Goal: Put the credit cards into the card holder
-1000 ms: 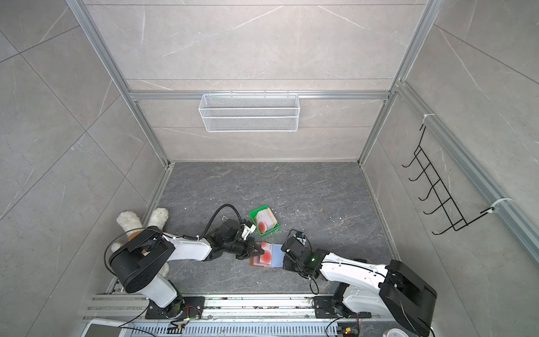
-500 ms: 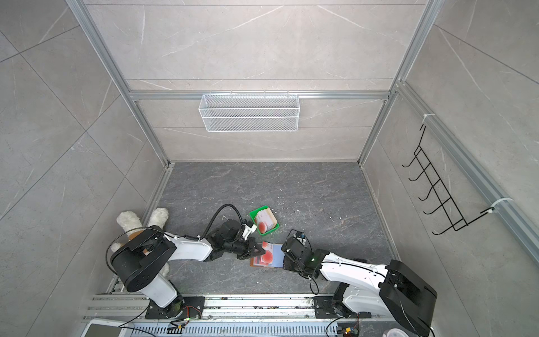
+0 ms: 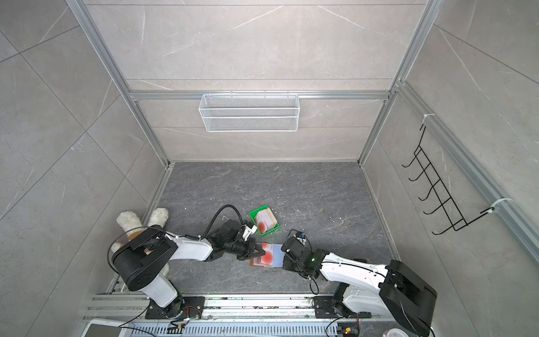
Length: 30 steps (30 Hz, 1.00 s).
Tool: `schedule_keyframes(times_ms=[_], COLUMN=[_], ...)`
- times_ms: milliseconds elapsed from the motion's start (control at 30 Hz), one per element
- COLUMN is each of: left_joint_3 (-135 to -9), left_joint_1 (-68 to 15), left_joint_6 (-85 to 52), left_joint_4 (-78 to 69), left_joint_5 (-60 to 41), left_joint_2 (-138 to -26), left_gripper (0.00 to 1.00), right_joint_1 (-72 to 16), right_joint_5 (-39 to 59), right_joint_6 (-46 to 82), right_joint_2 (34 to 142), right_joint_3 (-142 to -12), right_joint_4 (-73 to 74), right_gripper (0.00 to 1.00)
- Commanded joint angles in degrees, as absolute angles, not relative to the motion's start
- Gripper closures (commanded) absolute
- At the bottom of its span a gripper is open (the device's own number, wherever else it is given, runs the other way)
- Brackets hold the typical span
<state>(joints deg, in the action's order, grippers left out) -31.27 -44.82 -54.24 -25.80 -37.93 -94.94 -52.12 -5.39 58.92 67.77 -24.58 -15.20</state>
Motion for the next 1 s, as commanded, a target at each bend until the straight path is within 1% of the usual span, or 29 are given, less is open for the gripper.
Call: schedule_keyframes(times_ms=[0, 633, 867, 967], left_joint_3=[-31.3, -31.9, -31.7, -30.9], left_joint_1=[-45.1, -45.7, -47.2, -47.5], left_joint_6=[-54.0, -55.7, -57.0, -57.3], left_joint_4=[-26.0, -26.6, -27.3, -27.3], left_joint_5=[-39.9, -36.9, -35.0, -33.5], left_joint_2=[-95.5, -95.3, -94.8, -93.7], left_gripper=[1.00, 1.00, 1.00, 0.98], right_joint_1=[-51.9, -51.9, -51.9, -52.0], right_joint_5=[-6.9, -6.7, -6.8, -7.4], right_joint_6=[58.3, 58.5, 59.0, 59.0], right_joint_2=[67.5, 67.0, 63.9, 62.0], right_joint_3=[-23.1, -22.5, -21.8, -21.4], right_joint_4=[-17.3, -16.4, -16.3, -16.7], right_gripper=[0.94, 0.95, 0.95, 0.95])
